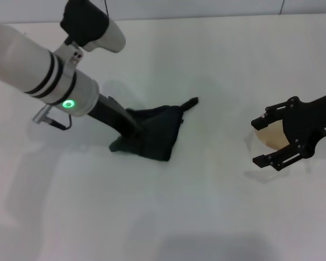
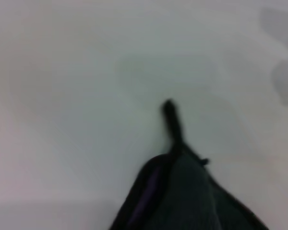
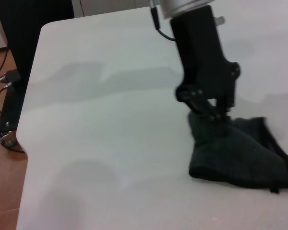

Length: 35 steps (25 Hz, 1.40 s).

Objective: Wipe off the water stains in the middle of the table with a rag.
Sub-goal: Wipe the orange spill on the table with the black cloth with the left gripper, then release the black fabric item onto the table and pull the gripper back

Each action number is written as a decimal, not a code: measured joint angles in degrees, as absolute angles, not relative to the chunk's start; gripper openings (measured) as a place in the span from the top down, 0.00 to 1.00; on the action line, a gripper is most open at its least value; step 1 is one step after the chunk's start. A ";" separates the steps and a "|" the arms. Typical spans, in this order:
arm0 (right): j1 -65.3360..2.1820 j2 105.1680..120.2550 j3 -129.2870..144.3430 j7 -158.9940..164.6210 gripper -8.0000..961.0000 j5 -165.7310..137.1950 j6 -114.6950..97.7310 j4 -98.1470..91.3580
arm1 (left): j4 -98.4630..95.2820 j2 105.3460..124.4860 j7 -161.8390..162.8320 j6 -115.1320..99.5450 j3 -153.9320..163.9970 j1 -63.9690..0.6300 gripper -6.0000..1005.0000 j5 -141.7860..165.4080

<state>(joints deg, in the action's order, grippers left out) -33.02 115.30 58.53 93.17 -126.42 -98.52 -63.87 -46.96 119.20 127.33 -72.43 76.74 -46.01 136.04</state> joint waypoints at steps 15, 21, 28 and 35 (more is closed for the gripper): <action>-30.00 115.31 58.50 93.16 0.12 -125.10 -98.79 -66.28 | -69.51 119.05 123.77 -83.33 67.93 -24.41 0.94 133.59; -29.51 115.38 58.53 93.25 0.12 -124.87 -99.14 -66.78 | -70.09 119.11 122.71 -85.19 64.90 -20.43 0.94 133.33; -28.93 115.40 58.54 93.25 0.12 -124.10 -99.11 -66.86 | -72.85 119.18 122.54 -85.66 64.42 -16.71 0.93 132.78; -28.02 115.39 58.52 93.25 0.12 -122.75 -98.75 -66.95 | -72.16 119.21 121.26 -85.44 61.59 -15.42 0.85 131.33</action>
<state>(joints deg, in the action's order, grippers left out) -28.02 115.39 58.52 93.25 -122.75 -98.75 -66.95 -72.16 119.21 121.26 -85.44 61.59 -15.42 131.33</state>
